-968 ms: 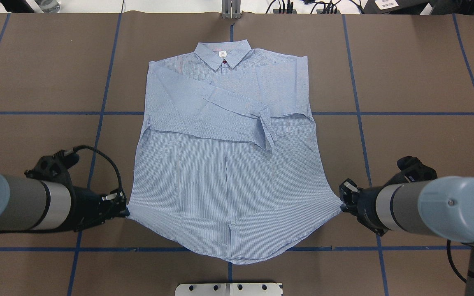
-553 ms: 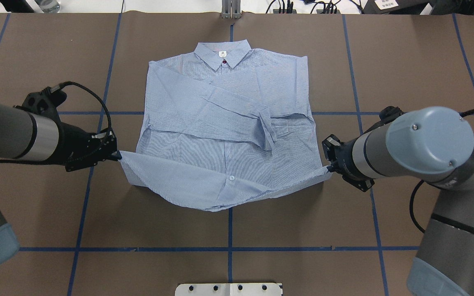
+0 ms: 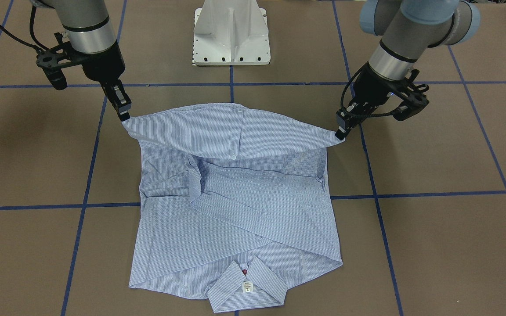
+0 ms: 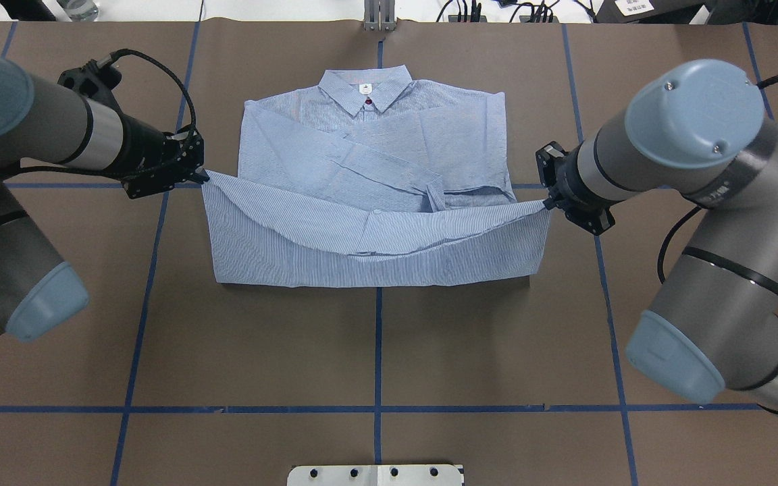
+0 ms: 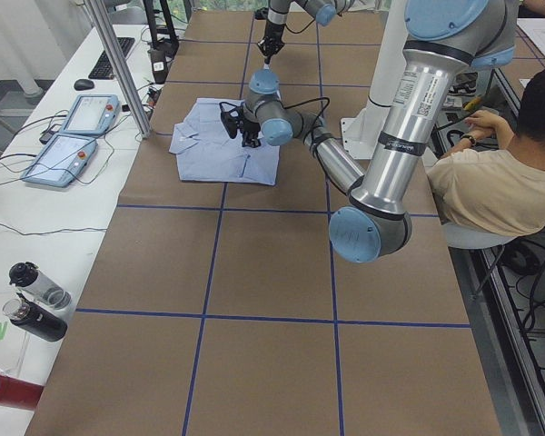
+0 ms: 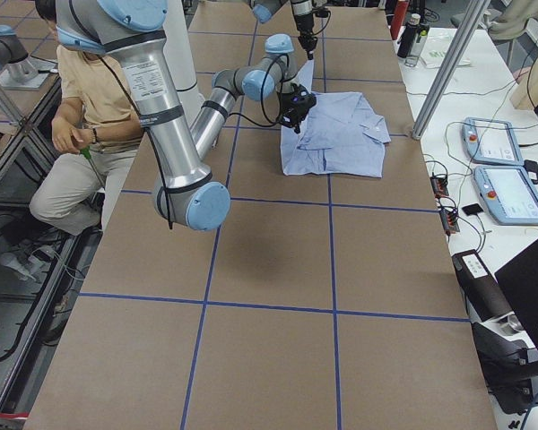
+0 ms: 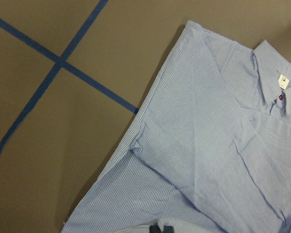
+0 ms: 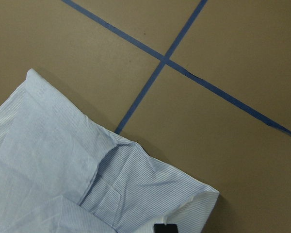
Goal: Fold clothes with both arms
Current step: 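Lift the hem with both grippers and fold it up toward the collar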
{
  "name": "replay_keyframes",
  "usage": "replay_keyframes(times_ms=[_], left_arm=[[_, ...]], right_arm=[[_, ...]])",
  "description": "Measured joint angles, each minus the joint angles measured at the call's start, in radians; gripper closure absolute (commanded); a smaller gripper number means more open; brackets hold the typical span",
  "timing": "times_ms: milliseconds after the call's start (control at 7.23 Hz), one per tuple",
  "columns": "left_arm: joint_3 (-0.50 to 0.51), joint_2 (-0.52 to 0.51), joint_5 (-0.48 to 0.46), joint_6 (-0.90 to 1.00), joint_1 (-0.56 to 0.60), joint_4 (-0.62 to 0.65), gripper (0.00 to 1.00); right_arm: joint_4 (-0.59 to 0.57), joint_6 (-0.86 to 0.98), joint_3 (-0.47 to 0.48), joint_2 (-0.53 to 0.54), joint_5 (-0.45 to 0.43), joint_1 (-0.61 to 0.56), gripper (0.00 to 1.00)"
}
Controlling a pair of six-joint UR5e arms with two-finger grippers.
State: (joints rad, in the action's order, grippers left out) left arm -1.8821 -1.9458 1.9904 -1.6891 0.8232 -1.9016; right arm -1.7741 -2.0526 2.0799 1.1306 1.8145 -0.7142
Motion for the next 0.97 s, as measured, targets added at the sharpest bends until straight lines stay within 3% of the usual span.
replay_keyframes(times_ms=[276, 553, 968], left_arm=[[0.131, -0.086, 0.001, 0.007, 0.057, -0.014, 1.0], [0.189, -0.124, 0.001, 0.029, 0.098, -0.023, 1.0], [0.343, -0.199, -0.004, 0.035, 0.116, -0.083, 1.0]], right_arm=[[0.003, 0.067, -0.119, -0.073, 0.002, -0.062, 1.0], [0.006, 0.116, -0.237, -0.154, 0.003, -0.103, 1.0], [0.163, 0.125, -0.46, -0.226, 0.003, -0.132, 1.0]])
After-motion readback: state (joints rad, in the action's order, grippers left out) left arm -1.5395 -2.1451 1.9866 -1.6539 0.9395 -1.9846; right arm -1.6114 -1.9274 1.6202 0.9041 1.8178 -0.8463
